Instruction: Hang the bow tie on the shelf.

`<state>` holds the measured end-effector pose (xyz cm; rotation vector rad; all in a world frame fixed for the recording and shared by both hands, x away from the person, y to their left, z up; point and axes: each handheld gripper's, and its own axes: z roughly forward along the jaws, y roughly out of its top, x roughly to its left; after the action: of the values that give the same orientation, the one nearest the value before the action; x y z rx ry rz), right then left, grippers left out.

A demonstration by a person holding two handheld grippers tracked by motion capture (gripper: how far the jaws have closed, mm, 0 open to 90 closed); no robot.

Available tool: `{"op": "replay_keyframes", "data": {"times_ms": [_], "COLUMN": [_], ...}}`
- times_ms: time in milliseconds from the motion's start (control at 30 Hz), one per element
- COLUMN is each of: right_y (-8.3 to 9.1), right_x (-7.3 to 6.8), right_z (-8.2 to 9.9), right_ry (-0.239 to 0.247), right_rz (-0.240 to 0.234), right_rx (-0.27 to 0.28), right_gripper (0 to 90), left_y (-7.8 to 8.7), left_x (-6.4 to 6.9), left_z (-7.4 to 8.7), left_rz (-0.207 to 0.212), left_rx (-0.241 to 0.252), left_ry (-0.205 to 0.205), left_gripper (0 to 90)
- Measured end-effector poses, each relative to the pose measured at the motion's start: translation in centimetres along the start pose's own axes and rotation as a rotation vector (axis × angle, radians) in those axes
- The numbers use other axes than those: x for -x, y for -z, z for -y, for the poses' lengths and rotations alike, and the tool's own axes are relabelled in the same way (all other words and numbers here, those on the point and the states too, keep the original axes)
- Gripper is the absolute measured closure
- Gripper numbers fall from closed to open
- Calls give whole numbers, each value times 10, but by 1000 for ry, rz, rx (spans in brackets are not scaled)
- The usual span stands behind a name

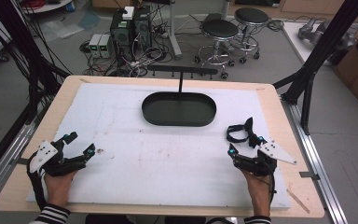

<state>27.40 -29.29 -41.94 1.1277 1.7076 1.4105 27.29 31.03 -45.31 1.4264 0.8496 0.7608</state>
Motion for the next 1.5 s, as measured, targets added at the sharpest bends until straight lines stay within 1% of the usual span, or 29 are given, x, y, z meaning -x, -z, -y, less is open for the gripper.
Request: {"op": "replay_keyframes", "data": {"times_ms": [67, 200, 300, 367, 400, 433, 500, 567, 600, 633, 667, 700, 733, 800, 833, 867, 933, 1000, 1100, 1133, 1167, 1200, 1233, 1267, 1300, 1333, 1500], "right_y": [0, -1, -4, -8, -9, -11, -14, -17, -17, -19, -19, -20, -23, -26, -26, -30, -33, -35, -36, -37, -37, -37, -38, -38, -40, -40, -45], "right_x": [5, 14, 19, 23, 24, 26, 29, 35, 35, 41, 41, 43, 49, 53, 53, 58, 63, 66, 70, 71, 71, 74, 75, 75, 76, 76, 76], "right_z": [-7, -20, -27, -31, -32, -34, -36, -37, -37, -37, -37, -37, -36, -36, -36, -35, -35, -35, -34, -34, -34, -33, -32, -32, -31, -31, -28], "right_ry": [-6, -11, 12, 16, 15, 26, 53, 56, 56, 45, 45, 36, 3, -23, -23, -49, -63, -81, -101, -112, -112, -129, -137, -137, -142, -145, -151], "right_rz": [19, 32, 48, 47, 51, 67, 117, 150, 150, 181, 181, 183, 180, 180, 180, 173, 174, 156, 156, 154, 154, 143, 146, 146, 144, 146, 139], "right_rx": [-28, -123, -188, -217, -241, -262, -308, -352, -352, -391, -391, -404, -431, -465, -465, -501, -530, -547, -558, -561, -561, -578, -587, -587, -606, -613, -657], "right_gripper": [70, 71, 71, 72, 72, 72, 72, 72, 72, 72, 72, 72, 72, 73, 73, 104, 106, 149, 175, 216, 216, 258, 281, 281, 337, 344, 474], "left_y": [0, 0, 0, 0, 0, 0, 0, 0, 0, 0, 0, 0, 0, 0, 0, 0, 0, 0, 0, 0, 0, 0, 0, 0, 0, 0, 0], "left_x": [0, 0, 0, 0, 0, 0, 0, 0, 0, 0, 0, 0, 0, 0, 0, 0, 0, 0, 0, 0, 0, 0, 0, 0, 0, 0, 0], "left_z": [0, 0, 0, 0, 0, 0, 0, 0, 0, 0, 0, 0, 0, 0, 0, 0, 0, 0, 0, 0, 0, 0, 0, 0, 0, 0, 0], "left_rz": [0, 0, -1, 0, -1, -1, -1, -1, -1, -1, -1, -1, -1, -3, -3, -2, -2, -3, -4, -4, -4, -4, -4, -4, -4, -4, -5], "left_rx": [0, -1, 0, -1, 1, 0, -1, 0, 0, -1, -1, -1, -1, 0, 0, 1, 0, -1, 0, 0, -1, -1, -1, -1, -1, -1, -1], "left_ry": [0, 2, 1, 1, 1, 1, 0, -1, -1, 0, 0, 0, 1, -1, -1, -1, -1, 1, -1, -1, -1, 0, 0, 0, 0, 0, 2], "left_gripper": [135, 135, 135, 135, 135, 135, 135, 135, 135, 135, 135, 135, 135, 135, 135, 135, 135, 135, 134, 135, 135, 135, 134, 134, 135, 135, 135]}}
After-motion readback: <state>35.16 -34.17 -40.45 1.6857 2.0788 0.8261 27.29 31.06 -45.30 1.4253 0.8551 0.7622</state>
